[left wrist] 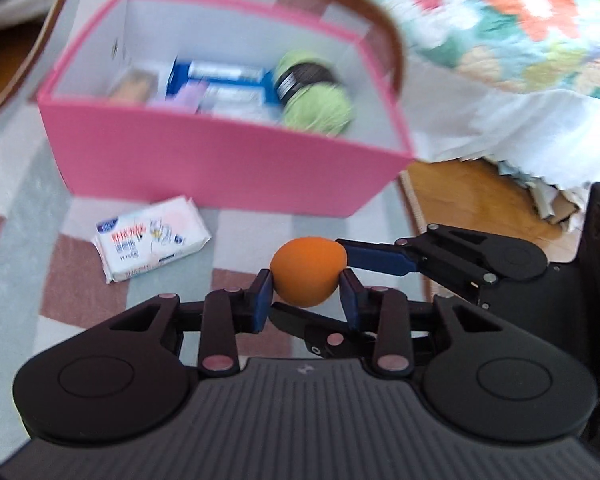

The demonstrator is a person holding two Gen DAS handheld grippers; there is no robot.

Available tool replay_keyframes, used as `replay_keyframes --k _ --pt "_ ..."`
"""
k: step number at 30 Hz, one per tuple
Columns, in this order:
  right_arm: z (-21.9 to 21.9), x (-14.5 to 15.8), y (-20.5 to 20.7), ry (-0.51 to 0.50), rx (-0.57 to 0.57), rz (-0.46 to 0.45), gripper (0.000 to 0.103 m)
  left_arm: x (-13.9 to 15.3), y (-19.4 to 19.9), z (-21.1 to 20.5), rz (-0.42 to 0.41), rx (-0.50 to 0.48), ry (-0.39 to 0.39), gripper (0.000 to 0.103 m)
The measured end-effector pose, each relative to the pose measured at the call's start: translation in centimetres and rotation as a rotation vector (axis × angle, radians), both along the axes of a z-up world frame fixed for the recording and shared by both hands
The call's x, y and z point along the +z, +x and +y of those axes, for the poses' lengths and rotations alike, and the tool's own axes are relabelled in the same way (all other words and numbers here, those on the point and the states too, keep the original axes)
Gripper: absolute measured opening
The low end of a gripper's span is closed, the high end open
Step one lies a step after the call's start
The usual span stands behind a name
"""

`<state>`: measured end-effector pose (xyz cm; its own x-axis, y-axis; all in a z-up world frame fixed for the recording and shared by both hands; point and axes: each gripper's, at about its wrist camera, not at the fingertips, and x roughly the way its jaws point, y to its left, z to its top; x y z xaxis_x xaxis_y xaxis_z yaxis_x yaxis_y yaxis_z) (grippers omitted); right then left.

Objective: Organize objects
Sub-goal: 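Grasp the orange sponge with the left gripper and lift it, then lower the sponge into the pink box and open the left gripper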

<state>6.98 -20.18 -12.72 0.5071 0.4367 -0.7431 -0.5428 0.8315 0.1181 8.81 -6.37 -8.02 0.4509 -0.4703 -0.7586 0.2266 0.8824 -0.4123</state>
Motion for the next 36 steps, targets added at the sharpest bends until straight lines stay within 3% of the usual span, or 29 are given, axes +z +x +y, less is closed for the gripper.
replay_keyframes --k 5,11,16,22,29,33,36 --pt "-0.3 4.5 -2.5 0.015 0.008 -0.095 0.064 4.5 -1.4 0.2 -0.055 -0.022 -0.007 0.035" --pt "0.0 9.1 -2.3 0.003 0.01 -0.157 0.064 9.1 -1.4 0.3 -0.083 -0.06 0.021 0.035" --pt "0.0 12.1 -2.9 -0.022 0.015 -0.198 0.064 11.3 -0.6 0.6 -0.09 -0.071 0.002 0.035" --pt "-0.5 13.9 -0.9 -0.051 0.016 -0.208 0.064 12.7 2.5 -0.5 -0.072 -0.085 0.008 0.035" --pt "-1.7 13.6 4.6 -0.059 -0.037 -0.107 0.064 10.9 8.5 -2.3 0.022 -0.048 0.001 0.035" --pt "-2.4 11.2 8.8 -0.038 -0.076 0.034 0.063 7.5 11.5 -3.3 0.106 -0.007 0.018 0.034" --pt "-2.6 8.9 10.9 -0.055 -0.102 0.091 0.063 4.9 12.9 -3.8 0.138 0.023 0.005 0.034"
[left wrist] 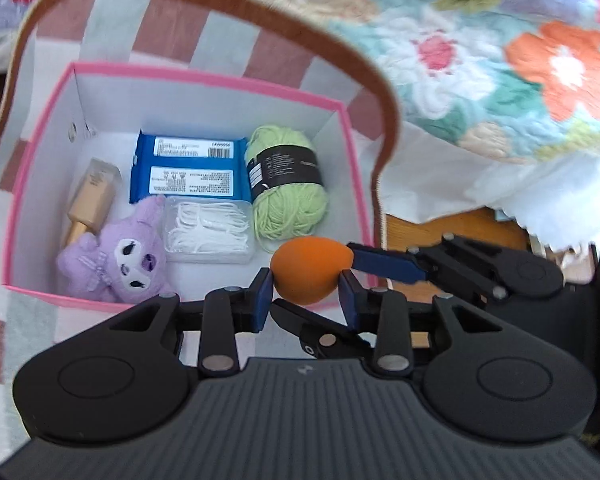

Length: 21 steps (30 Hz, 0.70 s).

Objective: Organize objects
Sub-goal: 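Lower the sponge into the pink box and open the left gripper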

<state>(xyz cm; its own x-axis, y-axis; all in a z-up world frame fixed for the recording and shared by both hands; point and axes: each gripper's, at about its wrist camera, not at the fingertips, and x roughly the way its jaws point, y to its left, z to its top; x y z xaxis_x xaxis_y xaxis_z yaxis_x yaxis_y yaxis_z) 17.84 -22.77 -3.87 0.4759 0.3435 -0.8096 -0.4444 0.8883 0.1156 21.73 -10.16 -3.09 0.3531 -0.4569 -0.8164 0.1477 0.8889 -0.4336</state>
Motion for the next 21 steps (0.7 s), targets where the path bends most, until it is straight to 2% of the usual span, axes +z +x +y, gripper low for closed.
replay_keyframes --k 4,10,13,16,17,19,21 --pt "-0.1 -2.6 1.4 -0.03 -0.028 0.039 0.063 -2.9 1.3 -0.6 0.039 0.036 -0.018 0.034" --pt "-0.3 -4.4 2.7 -0.069 -0.053 0.055 0.062 -4.7 2.7 -1.4 0.073 0.041 -0.001 0.034" --pt "-0.5 -4.4 2.7 -0.061 -0.065 0.047 0.064 -3.9 2.3 -1.1 0.05 0.045 -0.009 0.041" --pt "-0.9 -3.1 1.6 -0.036 -0.064 -0.007 0.068 -2.4 1.4 -0.6 0.026 0.03 -0.003 0.045" --pt "-1.0 -2.6 1.1 -0.028 -0.054 -0.022 0.068 -1.8 1.1 -0.5 0.018 0.023 0.01 0.047" --pt "-1.0 -1.3 0.0 -0.015 -0.038 -0.053 0.069 -0.9 0.2 -0.6 -0.024 -0.002 0.066 0.06" --pt "-1.1 0.0 -1.5 -0.004 -0.026 -0.079 0.071 -0.3 -0.8 -0.5 -0.047 -0.025 0.122 0.064"
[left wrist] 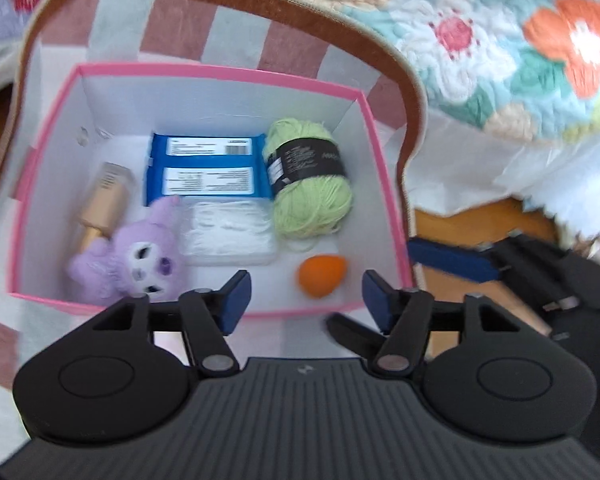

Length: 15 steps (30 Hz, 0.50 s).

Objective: Organize objects
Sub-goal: 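Lower the sponge into the pink box and open the left gripper, then move the left gripper down over the white wet-wipe pack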

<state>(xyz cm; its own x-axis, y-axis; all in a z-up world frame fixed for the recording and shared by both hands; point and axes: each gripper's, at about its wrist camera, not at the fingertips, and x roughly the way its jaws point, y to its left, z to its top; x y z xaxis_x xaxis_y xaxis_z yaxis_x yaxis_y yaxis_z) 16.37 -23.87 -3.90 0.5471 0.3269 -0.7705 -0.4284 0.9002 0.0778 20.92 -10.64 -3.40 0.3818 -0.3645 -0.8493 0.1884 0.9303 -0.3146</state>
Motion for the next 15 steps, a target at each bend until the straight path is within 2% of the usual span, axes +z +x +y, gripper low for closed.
replay_keyframes --k 6,8,10,15 --pt "0.6 2.2 -4.6 0.021 0.042 -0.053 0.073 1.9 -3.7 2.0 -0.015 -0.018 0.04 0.068" --pt "1.0 2.8 -5.8 0.016 0.053 -0.066 0.076 2.5 -5.3 3.0 -0.035 0.013 0.044 0.071" --pt "1.4 3.2 -6.8 0.023 0.068 -0.064 0.081 3.0 -7.0 4.0 -0.049 0.016 0.054 0.071" --pt "2.2 3.8 -8.8 0.028 0.094 -0.05 0.081 4.0 -10.7 7.2 -0.079 0.058 0.075 0.075"
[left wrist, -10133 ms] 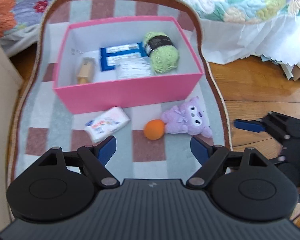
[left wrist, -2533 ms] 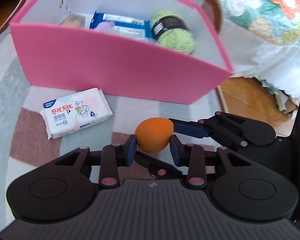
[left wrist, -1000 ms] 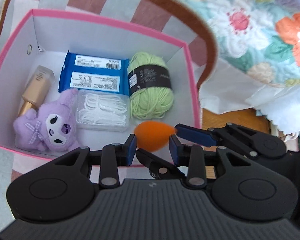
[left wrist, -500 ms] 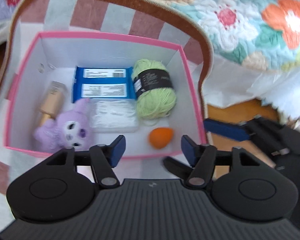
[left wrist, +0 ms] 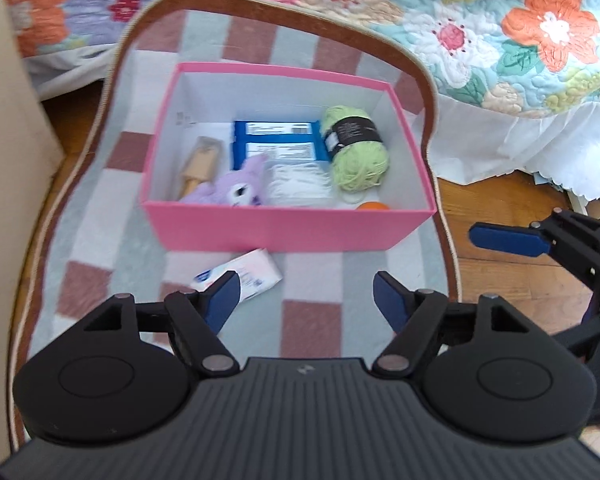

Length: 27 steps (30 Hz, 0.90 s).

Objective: Organize objects
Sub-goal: 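Move the left gripper down over the white wet-wipe pack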

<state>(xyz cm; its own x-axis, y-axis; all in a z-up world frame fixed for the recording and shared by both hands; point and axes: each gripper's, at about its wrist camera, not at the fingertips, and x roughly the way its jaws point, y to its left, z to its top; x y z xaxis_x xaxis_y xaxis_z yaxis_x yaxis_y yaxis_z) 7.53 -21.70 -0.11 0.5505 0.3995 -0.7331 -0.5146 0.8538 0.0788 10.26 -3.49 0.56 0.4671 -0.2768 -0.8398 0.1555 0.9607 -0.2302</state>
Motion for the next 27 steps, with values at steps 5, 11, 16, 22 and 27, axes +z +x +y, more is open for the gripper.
replay_keyframes --k 5,11,16,22,27 --pt "1.3 0.6 -1.8 0.007 0.047 0.019 0.081 0.5 -2.0 2.5 -0.033 -0.002 0.008 0.077" --pt "2.8 -0.3 -3.0 0.025 0.11 0.061 0.081 -2.0 -2.1 4.9 -0.027 0.047 -0.001 0.077" --pt "4.1 -2.5 -2.8 0.008 0.128 0.077 0.081 -5.9 -1.4 6.2 -0.002 0.109 -0.055 0.077" --pt "4.8 -5.7 -0.6 0.069 0.083 0.087 0.081 -10.4 0.0 7.0 0.019 0.156 -0.109 0.073" --pt "6.5 -9.0 1.6 0.049 0.081 0.071 0.081 -13.6 1.6 7.5 0.031 0.173 -0.069 0.068"
